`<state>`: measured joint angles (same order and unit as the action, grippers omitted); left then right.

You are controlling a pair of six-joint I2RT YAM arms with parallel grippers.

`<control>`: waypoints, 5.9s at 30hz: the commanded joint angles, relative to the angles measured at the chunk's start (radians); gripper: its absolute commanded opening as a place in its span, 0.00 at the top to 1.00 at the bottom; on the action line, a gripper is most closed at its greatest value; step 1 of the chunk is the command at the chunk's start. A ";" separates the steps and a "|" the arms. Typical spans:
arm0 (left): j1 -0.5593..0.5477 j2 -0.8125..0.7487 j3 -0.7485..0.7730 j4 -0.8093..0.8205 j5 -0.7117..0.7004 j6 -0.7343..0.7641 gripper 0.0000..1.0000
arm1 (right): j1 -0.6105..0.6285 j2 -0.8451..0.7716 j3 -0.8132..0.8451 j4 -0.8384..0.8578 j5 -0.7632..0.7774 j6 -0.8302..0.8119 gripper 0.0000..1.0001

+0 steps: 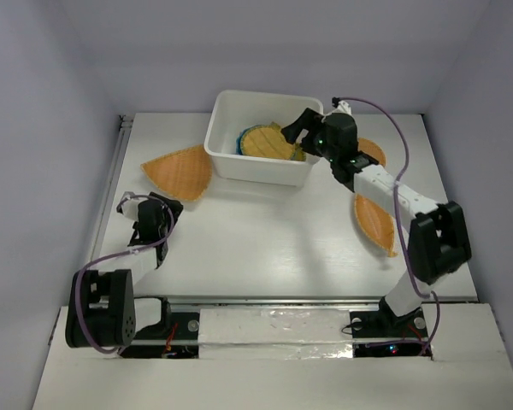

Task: Place the plates into the plastic bin on the countertop

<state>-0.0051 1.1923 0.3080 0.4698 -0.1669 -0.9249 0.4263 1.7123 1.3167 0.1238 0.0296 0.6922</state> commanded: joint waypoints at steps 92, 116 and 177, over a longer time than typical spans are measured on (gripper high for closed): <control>-0.372 0.577 1.010 -0.076 0.290 0.182 0.59 | -0.003 -0.958 -0.631 -0.121 0.329 -0.122 0.86; -0.884 0.346 0.610 0.145 0.178 0.276 0.92 | -0.012 -0.977 -0.392 -0.377 0.563 -0.132 0.99; -0.779 0.072 0.467 0.228 0.112 0.179 1.00 | -0.206 -0.837 -0.321 -0.218 0.286 -0.070 1.00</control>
<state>-0.8288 1.3849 0.8024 0.6102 -0.0345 -0.7471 0.3080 0.7822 1.0271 -0.1608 0.4011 0.5556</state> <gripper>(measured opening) 0.055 0.010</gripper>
